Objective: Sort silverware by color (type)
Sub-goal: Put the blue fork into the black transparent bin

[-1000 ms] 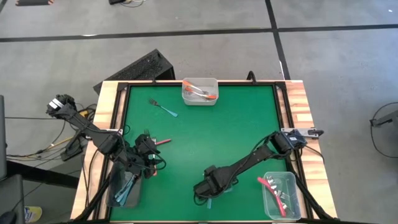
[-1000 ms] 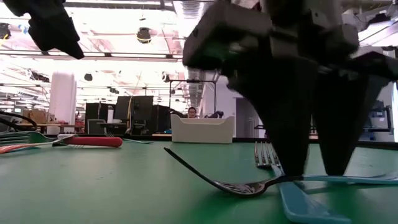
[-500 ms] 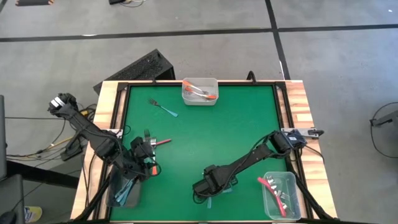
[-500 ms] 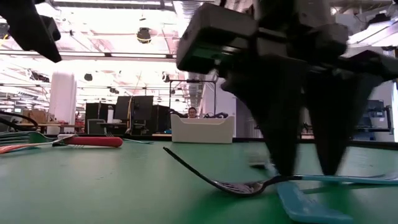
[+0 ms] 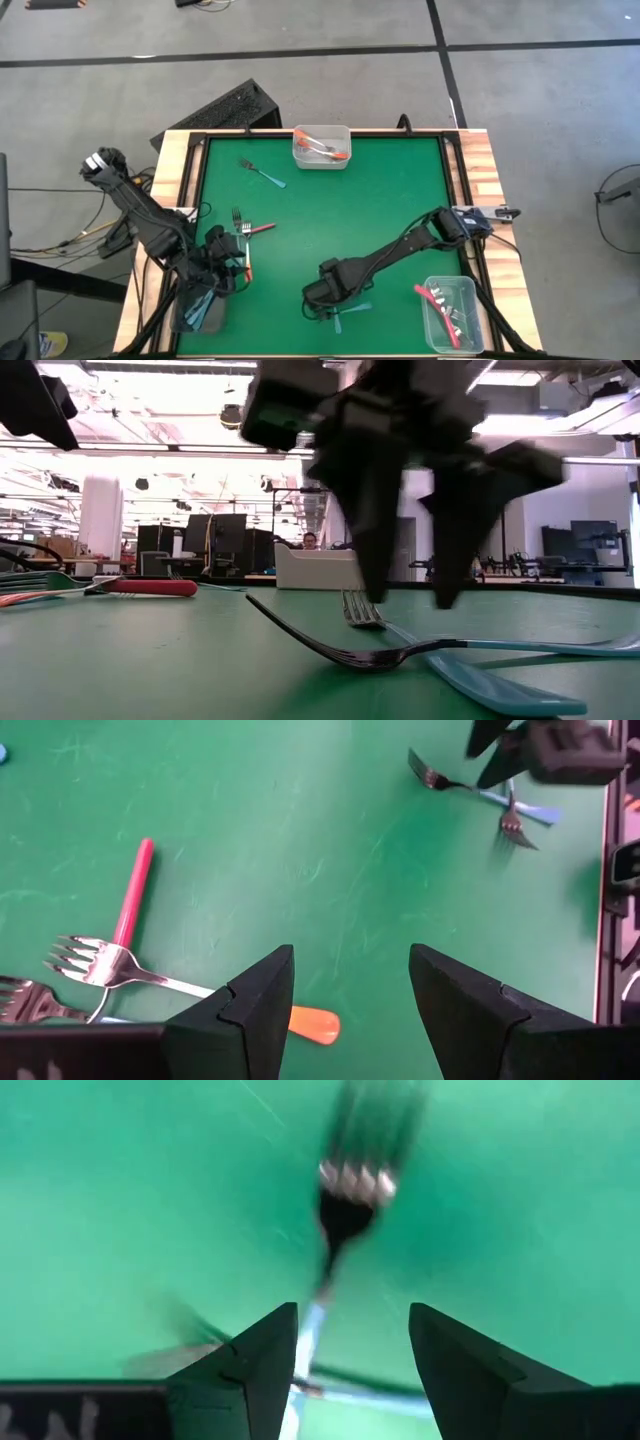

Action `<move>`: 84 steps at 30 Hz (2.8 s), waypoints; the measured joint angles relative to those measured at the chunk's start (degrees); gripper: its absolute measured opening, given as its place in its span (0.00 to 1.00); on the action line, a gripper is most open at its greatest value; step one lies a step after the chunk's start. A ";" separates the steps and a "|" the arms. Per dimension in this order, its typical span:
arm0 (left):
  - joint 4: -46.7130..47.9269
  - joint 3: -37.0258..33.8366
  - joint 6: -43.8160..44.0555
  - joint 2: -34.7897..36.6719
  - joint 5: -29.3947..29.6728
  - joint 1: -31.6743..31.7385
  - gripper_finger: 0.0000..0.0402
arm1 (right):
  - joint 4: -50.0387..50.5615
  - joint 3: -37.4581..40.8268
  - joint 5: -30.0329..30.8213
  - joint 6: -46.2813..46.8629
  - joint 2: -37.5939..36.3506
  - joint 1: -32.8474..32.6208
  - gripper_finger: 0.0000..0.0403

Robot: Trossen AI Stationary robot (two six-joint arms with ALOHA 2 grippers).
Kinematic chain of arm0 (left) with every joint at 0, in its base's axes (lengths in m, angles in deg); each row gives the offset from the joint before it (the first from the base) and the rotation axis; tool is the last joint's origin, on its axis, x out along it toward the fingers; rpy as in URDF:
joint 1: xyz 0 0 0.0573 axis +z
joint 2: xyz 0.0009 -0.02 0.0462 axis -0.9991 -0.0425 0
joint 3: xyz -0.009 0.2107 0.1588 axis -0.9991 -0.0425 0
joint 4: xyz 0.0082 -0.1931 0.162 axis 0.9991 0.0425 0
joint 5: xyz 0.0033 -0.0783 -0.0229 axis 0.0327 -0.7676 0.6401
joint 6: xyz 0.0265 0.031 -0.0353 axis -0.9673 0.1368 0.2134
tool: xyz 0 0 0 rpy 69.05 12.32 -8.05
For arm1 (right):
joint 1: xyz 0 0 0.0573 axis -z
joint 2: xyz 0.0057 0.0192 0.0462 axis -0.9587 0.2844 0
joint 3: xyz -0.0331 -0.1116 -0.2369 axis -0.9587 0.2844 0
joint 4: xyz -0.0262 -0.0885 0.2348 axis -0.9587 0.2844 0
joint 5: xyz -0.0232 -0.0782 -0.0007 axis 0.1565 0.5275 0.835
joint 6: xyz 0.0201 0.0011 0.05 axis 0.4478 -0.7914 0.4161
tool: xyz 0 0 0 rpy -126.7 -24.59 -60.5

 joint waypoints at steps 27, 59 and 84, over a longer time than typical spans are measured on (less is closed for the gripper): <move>0.82 0.00 6.59 0.02 6.01 -0.95 0.47 | -2.81 4.43 0.12 -11.88 -1.95 3.60 0.04; -16.43 0.07 -11.33 13.14 14.19 14.96 0.47 | -51.55 4.26 -4.53 -52.02 -16.73 24.74 0.03; -21.28 0.11 -15.61 13.23 6.96 29.08 0.01 | -55.56 4.26 -15.62 -55.07 -16.69 32.87 0.15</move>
